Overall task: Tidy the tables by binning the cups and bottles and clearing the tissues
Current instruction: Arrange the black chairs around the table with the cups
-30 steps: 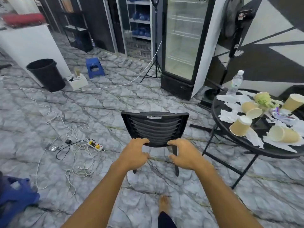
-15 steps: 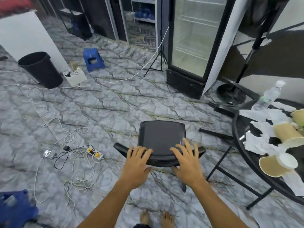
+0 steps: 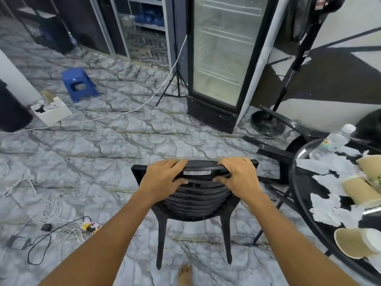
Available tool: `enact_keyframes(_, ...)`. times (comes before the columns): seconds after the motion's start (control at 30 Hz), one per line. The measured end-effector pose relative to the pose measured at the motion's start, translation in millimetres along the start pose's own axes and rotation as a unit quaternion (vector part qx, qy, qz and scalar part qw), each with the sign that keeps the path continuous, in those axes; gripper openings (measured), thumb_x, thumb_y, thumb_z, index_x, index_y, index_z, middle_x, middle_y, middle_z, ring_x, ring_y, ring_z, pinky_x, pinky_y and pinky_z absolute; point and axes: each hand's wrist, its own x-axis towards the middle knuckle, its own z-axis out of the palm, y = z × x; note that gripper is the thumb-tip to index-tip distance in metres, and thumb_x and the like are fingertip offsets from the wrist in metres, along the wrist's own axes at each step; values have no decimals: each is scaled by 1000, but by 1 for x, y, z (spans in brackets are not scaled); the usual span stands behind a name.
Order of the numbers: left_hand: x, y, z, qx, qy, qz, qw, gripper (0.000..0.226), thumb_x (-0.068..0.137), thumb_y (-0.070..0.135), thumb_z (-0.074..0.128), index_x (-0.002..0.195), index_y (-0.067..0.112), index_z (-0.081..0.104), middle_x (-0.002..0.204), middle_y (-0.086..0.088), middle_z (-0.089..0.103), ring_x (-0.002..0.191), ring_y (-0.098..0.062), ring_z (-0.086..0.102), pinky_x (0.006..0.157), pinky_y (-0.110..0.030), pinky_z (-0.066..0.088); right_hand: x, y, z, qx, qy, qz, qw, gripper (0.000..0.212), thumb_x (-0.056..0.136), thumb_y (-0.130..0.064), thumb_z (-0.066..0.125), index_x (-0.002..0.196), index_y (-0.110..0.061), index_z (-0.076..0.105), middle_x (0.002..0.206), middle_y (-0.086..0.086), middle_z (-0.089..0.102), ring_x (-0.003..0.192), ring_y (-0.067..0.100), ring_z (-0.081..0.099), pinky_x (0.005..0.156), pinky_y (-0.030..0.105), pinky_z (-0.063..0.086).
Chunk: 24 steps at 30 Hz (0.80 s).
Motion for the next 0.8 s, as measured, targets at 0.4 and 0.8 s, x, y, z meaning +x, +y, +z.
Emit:
enact_keyframes(0.4, 28, -9, -5, -12, -18, 22, 1000, 48, 70, 50, 85, 90, 15, 59, 58, 6, 56, 46, -22, 53, 44, -23, 27, 18, 5, -6, 4, -3, -9, 1000, 44, 71, -50, 82, 89, -18, 57, 80, -4, 58, 79, 22, 54, 71, 36, 37)
enact_keyframes(0.8, 44, 114, -79, -28, -27, 156, 987, 47, 64, 55, 85, 83, 21, 59, 55, 12, 52, 46, -15, 51, 43, -19, 11, -137, 23, -92, 26, 66, 50, 996, 51, 74, -64, 72, 104, -22, 66, 89, -8, 68, 83, 17, 62, 72, 35, 48)
